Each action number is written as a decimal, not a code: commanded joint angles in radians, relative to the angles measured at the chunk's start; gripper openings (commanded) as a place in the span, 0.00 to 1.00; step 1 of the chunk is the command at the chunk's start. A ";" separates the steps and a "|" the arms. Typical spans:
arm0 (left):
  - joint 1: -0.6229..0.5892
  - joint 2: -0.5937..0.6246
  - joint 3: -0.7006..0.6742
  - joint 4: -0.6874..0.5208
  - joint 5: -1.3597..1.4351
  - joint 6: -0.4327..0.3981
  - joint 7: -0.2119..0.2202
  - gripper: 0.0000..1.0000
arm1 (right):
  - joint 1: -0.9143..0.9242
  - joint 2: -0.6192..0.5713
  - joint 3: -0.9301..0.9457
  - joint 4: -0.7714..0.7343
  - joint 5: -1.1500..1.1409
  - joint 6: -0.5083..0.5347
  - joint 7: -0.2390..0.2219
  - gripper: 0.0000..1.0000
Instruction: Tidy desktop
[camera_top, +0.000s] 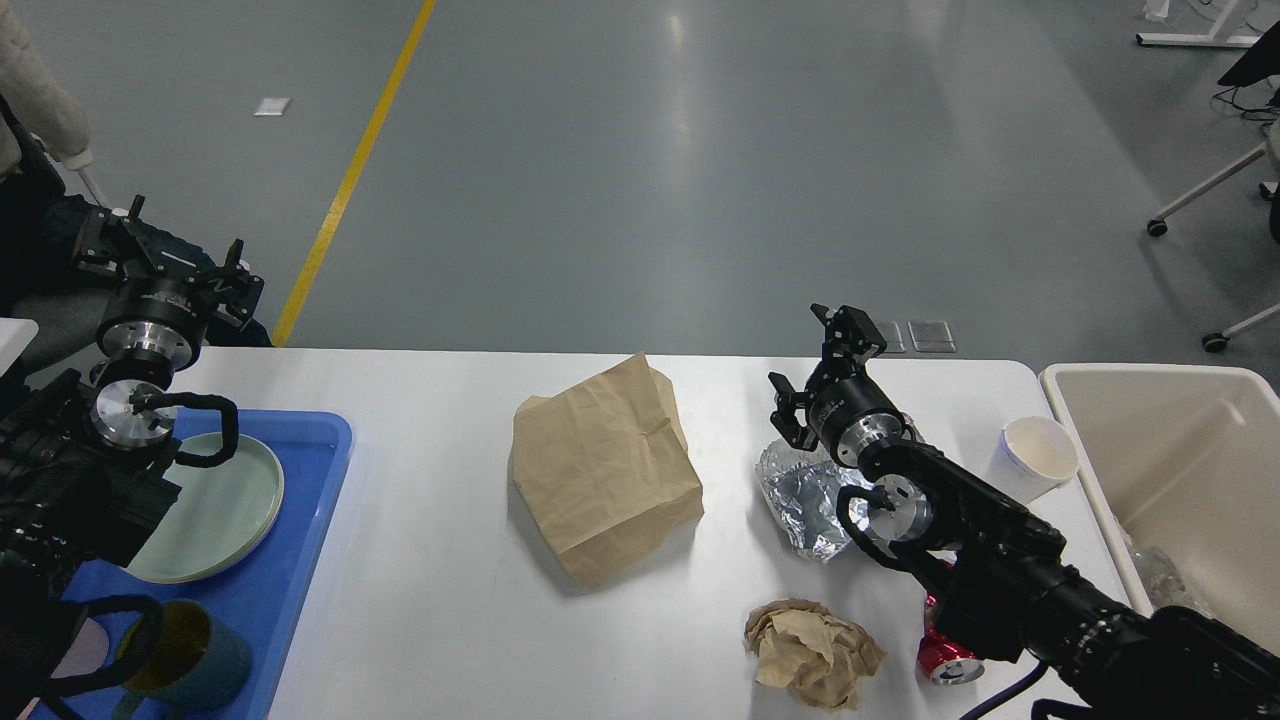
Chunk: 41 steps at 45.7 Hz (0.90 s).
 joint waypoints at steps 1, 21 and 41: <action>-0.035 0.000 0.003 -0.001 0.002 -0.001 -0.001 0.96 | 0.000 0.000 0.000 0.000 0.000 0.000 0.000 1.00; -0.064 0.000 0.006 -0.003 0.004 0.000 0.000 0.96 | 0.000 0.000 0.000 0.000 0.000 0.000 0.000 1.00; -0.037 -0.006 0.008 -0.003 0.004 -0.007 0.000 0.96 | -0.001 0.000 0.000 0.000 0.000 0.000 0.000 1.00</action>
